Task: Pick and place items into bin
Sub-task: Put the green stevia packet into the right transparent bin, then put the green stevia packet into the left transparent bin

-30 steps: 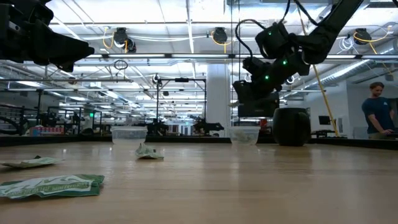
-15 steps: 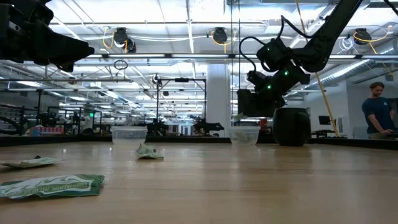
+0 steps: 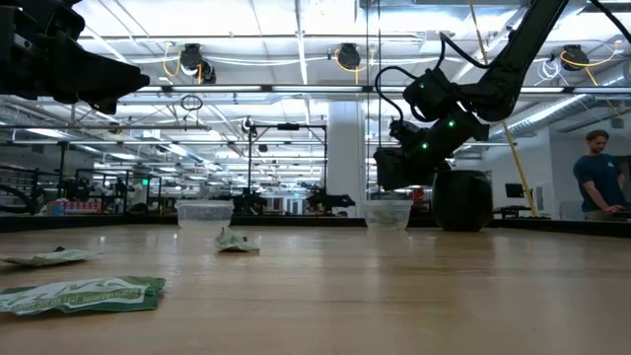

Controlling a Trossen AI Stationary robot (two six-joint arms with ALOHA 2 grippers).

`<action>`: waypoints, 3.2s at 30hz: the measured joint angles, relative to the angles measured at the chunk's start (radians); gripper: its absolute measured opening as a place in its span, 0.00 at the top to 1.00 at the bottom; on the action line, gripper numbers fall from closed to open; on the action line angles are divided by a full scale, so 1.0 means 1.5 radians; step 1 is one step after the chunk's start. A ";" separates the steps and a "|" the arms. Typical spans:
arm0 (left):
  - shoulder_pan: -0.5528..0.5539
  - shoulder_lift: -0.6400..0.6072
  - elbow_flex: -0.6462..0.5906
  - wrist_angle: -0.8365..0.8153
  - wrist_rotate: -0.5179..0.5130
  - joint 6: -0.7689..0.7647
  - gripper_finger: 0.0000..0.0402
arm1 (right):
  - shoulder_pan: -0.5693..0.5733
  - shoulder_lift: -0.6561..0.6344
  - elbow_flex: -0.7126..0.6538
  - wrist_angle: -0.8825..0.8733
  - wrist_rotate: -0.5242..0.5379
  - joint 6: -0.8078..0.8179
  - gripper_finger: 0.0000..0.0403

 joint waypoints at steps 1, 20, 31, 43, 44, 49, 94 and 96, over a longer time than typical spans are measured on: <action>0.000 0.000 0.000 0.000 0.000 0.000 0.70 | 0.001 0.000 0.000 0.002 -0.001 0.000 0.85; 0.000 0.000 0.000 0.000 0.000 0.000 0.70 | 0.165 -0.117 -0.001 0.014 -0.127 -0.018 0.85; 0.000 0.000 0.000 0.000 0.000 0.000 0.70 | 0.339 -0.270 -0.001 -0.048 -0.295 0.023 0.97; 0.000 0.000 0.000 0.000 0.000 0.000 0.70 | 0.555 -0.312 -0.005 -0.083 -0.085 -0.005 1.00; 0.000 0.000 0.000 0.000 0.000 0.000 0.70 | 0.571 -0.312 -0.012 -0.081 -0.061 -0.005 1.00; 0.000 0.000 0.000 0.000 0.000 0.000 0.70 | 0.622 -0.312 -0.075 -0.004 -0.016 -0.003 1.00; 0.000 0.000 0.000 0.000 0.001 0.000 0.70 | 0.475 -1.030 -0.463 -0.125 -0.177 0.002 1.00; 0.000 0.000 0.000 0.000 0.001 0.000 0.70 | 0.475 -1.054 -0.463 -0.156 -0.176 0.000 1.00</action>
